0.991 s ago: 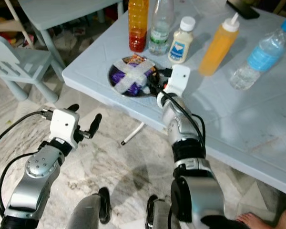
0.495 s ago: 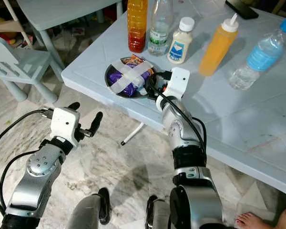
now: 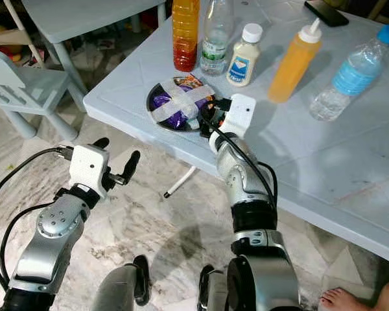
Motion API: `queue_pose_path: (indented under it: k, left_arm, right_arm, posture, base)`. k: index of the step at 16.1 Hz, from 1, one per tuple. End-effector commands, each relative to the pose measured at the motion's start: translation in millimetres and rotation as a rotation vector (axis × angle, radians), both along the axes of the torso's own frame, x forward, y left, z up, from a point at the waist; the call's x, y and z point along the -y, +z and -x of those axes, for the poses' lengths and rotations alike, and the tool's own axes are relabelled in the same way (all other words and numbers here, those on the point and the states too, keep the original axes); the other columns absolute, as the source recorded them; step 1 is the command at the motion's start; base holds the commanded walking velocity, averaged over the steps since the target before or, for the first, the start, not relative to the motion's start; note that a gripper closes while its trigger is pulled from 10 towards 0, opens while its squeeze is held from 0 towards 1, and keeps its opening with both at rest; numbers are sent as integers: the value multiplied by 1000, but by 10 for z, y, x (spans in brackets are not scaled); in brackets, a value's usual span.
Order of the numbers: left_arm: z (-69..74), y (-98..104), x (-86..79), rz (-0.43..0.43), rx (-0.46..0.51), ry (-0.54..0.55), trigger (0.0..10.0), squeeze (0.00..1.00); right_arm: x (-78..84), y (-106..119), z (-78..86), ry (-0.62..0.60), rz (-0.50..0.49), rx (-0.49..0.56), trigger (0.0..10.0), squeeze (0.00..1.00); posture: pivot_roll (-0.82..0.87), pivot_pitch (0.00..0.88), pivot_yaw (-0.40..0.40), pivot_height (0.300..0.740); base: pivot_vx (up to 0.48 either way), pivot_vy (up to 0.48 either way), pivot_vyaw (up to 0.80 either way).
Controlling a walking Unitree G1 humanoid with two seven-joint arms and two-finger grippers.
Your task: Restocking fridge
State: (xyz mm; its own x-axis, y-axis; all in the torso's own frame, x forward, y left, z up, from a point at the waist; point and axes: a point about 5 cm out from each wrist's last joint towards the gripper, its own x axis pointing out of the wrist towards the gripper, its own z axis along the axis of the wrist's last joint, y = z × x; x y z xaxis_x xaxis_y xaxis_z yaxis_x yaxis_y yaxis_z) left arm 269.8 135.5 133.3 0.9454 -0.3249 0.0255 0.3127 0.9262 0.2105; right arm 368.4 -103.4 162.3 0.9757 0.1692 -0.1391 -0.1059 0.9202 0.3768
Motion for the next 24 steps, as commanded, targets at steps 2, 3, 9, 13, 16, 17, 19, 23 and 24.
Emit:
queue_pose_path:
  k: [2, 3, 9, 13, 16, 17, 19, 23, 24]
  left_arm:
    - [15, -40, 1, -9, -10, 7, 10000, 0]
    - [16, -41, 2, -8, -10, 7, 10000, 0]
    - [13, -44, 9, -5, -9, 6, 10000, 0]
    - [28, -51, 13, -4, -13, 2, 10000, 0]
    - [20, -38, 5, -7, -10, 1, 10000, 0]
    - [21, -37, 2, -8, -10, 1, 10000, 0]
    - [27, -38, 0, -9, -11, -1, 10000, 0]
    - [25, -32, -6, -12, -12, -4, 10000, 0]
    - [22, -29, -5, -12, -11, -5, 10000, 0]
  right_arm:
    - [-107, 35, 40, 58, -23, 15, 10000, 0]
    - [-122, 44, 46, 65, -26, 17, 10000, 0]
    - [-24, -108, 94, 6, -8, -68, 9843, 0]
    - [202, -199, 73, -113, -11, -139, 10000, 0]
    - [376, -163, 28, -192, 1, -133, 10000, 0]
    - [409, -147, 19, -205, 5, -128, 10000, 0]
    - [504, -109, 2, -244, 17, -117, 10000, 0]
    - [659, -38, 8, -315, 58, -93, 10000, 0]
    - [681, -15, 20, -325, 76, -78, 10000, 0]
  posture:
    - [153, 197, -21, 740]
    - [152, 197, -21, 740]
    - [149, 198, -24, 740]
    - [151, 201, -19, 740]
    - [154, 202, -14, 740]
    - [155, 203, -12, 740]
    - [156, 203, -10, 740]
    - [153, 207, -2, 740]
    - [153, 207, -1, 740]
  base:
    - [0, 0, 0]
    - [0, 0, 0]
    - [0, 0, 0]
    - [0, 0, 0]
    - [0, 0, 0]
    - [0, 0, 0]
    - [0, 0, 0]
    - [0, 0, 0]
    - [0, 0, 0]
